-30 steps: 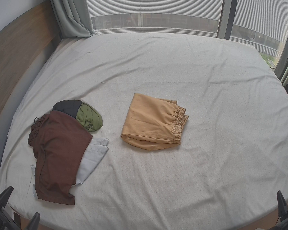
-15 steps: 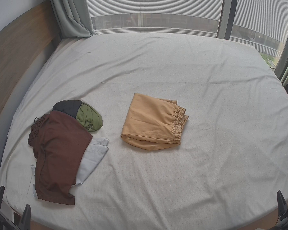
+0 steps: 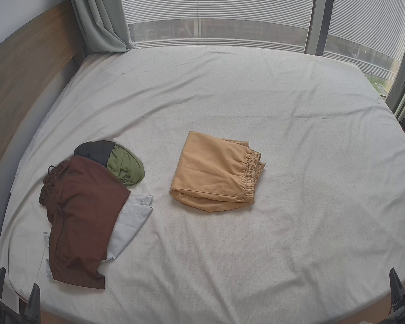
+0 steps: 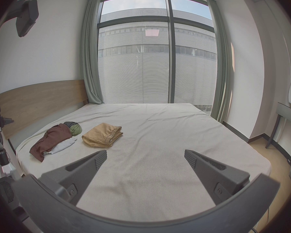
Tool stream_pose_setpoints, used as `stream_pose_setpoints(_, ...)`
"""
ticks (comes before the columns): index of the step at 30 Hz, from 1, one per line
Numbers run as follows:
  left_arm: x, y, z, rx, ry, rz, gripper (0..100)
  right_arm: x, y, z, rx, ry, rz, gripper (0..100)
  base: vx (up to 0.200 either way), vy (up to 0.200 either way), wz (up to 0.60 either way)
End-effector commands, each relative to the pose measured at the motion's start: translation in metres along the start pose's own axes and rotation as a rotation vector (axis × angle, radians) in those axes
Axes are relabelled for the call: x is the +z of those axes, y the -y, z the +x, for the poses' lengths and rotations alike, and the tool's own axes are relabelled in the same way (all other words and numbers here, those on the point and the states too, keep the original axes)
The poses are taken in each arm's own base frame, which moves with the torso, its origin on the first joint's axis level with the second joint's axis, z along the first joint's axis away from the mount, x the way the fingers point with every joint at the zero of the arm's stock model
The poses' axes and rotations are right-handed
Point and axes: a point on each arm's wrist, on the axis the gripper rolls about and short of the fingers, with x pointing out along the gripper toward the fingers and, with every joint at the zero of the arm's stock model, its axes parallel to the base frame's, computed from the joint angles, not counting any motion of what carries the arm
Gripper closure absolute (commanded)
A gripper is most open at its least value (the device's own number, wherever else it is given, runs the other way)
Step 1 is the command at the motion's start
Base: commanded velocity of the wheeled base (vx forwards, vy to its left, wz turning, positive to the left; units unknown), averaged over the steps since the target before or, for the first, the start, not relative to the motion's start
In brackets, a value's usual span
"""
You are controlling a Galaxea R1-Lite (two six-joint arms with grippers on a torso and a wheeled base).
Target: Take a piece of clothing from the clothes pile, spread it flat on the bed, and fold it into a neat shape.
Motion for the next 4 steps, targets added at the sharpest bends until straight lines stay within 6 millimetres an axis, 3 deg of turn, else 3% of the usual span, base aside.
stream_pose_setpoints(1,-0.0036,0.0,0.0003,-0.002,0.012,-0.006,0,-0.0048,0.0,0.0003,0.001,-0.006,0.0,0,0.0,0.0,0.0)
stream_pose_setpoints(4,-0.0035,0.0,0.0003,-0.002,0.013,-0.011,0,-0.0048,0.0,0.0003,0.002,-0.006,0.0,0,0.0,0.0,0.0)
